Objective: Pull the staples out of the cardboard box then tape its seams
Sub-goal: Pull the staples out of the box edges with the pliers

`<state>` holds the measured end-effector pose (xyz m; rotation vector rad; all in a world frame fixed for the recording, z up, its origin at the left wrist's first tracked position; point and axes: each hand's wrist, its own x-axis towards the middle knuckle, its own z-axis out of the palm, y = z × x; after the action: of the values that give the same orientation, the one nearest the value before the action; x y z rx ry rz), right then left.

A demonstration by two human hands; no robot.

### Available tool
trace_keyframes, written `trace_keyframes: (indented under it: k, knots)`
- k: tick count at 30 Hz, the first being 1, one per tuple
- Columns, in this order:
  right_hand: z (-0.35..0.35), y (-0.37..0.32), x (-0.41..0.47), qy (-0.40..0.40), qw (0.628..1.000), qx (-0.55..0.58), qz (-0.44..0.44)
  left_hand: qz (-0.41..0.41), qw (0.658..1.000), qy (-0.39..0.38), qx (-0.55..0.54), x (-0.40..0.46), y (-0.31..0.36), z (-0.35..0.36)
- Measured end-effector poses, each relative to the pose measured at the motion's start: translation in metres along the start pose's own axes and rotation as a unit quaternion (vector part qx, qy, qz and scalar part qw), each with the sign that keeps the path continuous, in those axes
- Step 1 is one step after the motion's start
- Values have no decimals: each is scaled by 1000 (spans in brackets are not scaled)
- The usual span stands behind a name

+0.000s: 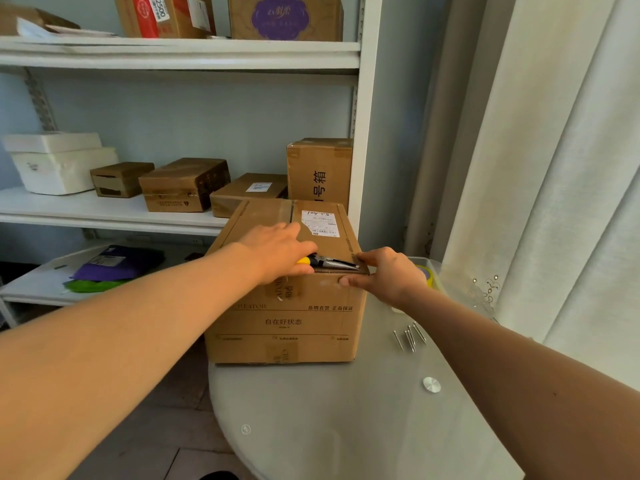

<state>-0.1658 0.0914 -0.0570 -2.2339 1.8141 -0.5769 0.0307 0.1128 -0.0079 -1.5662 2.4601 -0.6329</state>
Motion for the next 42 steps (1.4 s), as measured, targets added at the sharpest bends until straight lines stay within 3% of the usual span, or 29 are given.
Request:
trace_keyframes:
  k: [12,19,27,42]
  knots:
    - [0,2,0,-1,1000,14,6,-16,999,-8,41,2,10,-3]
    - [-1,-3,1,-11,1000,6,18,-88,994,67,-12,-12,20,13]
    - [0,-1,3,-12,1000,5,13,-24,1000,16,0,-8,1,9]
    - [5,4,5,0,999,44,28,14,999,21,36,12,7,8]
